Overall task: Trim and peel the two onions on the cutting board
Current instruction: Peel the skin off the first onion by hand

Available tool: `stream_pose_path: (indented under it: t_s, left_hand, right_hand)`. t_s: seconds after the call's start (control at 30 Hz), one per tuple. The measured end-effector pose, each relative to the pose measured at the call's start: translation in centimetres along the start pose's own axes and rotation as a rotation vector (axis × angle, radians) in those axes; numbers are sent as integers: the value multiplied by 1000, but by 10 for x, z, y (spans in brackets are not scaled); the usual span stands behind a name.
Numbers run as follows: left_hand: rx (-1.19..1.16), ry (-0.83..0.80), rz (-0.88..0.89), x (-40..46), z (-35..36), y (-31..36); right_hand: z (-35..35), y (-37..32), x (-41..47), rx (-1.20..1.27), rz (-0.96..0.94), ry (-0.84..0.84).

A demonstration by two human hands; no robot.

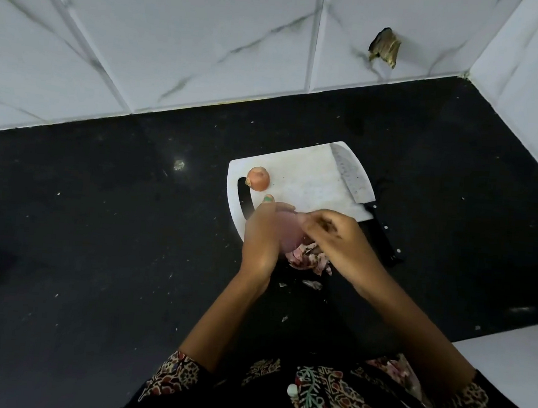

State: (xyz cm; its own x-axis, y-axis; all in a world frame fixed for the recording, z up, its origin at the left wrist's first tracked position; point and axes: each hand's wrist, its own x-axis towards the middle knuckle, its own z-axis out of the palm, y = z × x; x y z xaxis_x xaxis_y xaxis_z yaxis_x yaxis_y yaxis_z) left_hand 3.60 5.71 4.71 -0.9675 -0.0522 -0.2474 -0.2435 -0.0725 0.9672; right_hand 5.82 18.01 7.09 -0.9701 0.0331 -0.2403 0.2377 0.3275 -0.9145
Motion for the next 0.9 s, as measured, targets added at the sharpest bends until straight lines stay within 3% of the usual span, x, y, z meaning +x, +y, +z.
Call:
stream_pose_path:
  t_s: [0.07, 0.2, 0.33, 0.53, 0.73, 0.9]
  left_hand:
    - [25, -15, 42, 0, 0, 0]
    - [66, -36, 102, 0, 0, 0]
    - [39, -20, 99, 0, -1, 0]
    - [6, -14, 3, 2, -1, -2]
    - [51, 1, 57, 1, 0, -1]
    - [102, -28, 145, -1, 2, -1]
  right_hand:
    - [2, -3, 0, 66, 45, -48]
    - [2, -5, 1, 90, 45, 39]
    - [0, -2, 3, 223, 67, 25]
    - [3, 3, 2, 84, -47, 244]
    - [2, 1, -1, -31, -56, 157]
    - [7, 0, 3, 105, 81, 34]
